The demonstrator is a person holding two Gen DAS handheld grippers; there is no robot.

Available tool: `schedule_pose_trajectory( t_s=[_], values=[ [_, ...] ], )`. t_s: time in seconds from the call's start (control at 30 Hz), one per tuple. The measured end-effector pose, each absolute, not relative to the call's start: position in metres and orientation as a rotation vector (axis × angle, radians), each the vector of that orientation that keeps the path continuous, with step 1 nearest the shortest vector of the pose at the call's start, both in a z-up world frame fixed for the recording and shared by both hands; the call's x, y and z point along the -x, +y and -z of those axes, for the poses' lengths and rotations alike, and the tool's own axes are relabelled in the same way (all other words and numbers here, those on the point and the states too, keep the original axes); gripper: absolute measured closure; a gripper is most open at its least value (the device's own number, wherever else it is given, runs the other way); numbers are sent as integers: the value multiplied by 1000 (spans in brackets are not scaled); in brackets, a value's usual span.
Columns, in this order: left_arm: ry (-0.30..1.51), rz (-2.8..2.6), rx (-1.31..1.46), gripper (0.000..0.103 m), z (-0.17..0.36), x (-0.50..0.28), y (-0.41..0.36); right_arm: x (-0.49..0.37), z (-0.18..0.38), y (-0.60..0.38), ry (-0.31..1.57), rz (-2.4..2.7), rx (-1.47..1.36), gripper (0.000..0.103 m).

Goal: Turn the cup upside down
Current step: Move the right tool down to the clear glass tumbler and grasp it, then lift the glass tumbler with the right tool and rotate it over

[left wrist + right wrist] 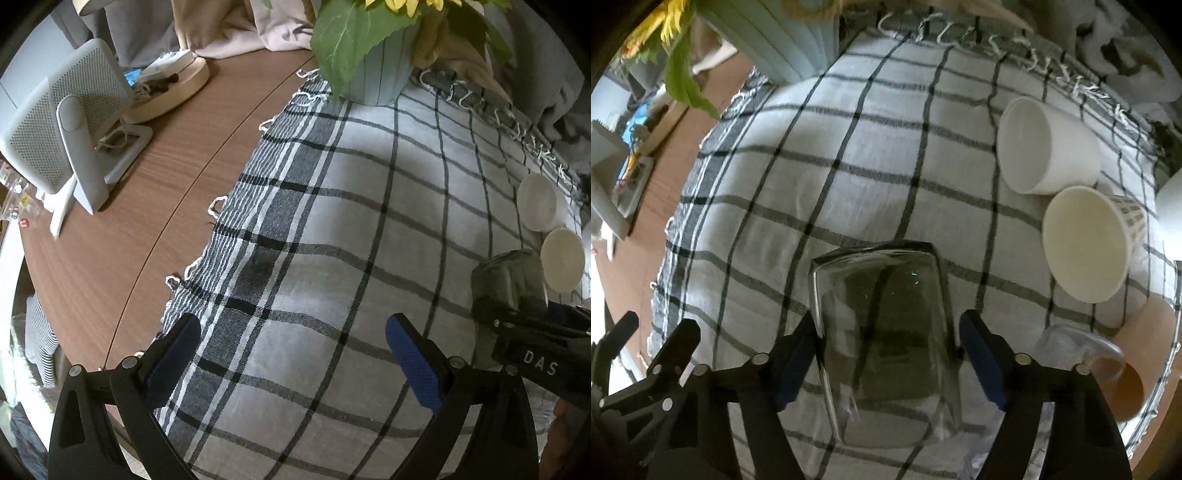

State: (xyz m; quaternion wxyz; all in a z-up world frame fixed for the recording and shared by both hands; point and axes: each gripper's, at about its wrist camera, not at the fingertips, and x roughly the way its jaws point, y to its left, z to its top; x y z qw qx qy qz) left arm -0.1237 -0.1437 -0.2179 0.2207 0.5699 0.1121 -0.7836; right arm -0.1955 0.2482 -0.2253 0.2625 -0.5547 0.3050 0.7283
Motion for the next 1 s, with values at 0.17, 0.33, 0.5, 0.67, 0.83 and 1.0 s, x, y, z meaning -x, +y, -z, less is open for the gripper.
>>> schedule_pose_trajectory(
  t_s=[0.17,0.33,0.5,0.67,0.83,1.0],
  values=[
    [329,2156,-1578,1,220,118,-151,197,225,248,847,-1929,1505,34],
    [329,2176,-1533,1,210,102,-162,188,208,241,901,-1899,1450,34],
    [315,2195,-1522,1,200,84,-172,173,171,215,961,-1903,1339,34],
    [308,2190,-1532,1,196,68,-181,166,171,180,1126,-1869,1268,34],
    [284,2155,-1562,1,205,60,-185,166,210,173,1262,-1754,1275,34],
    [298,2125,-1595,1,213,58,-184,172,234,168,1243,-1686,1283,34]
  ],
)
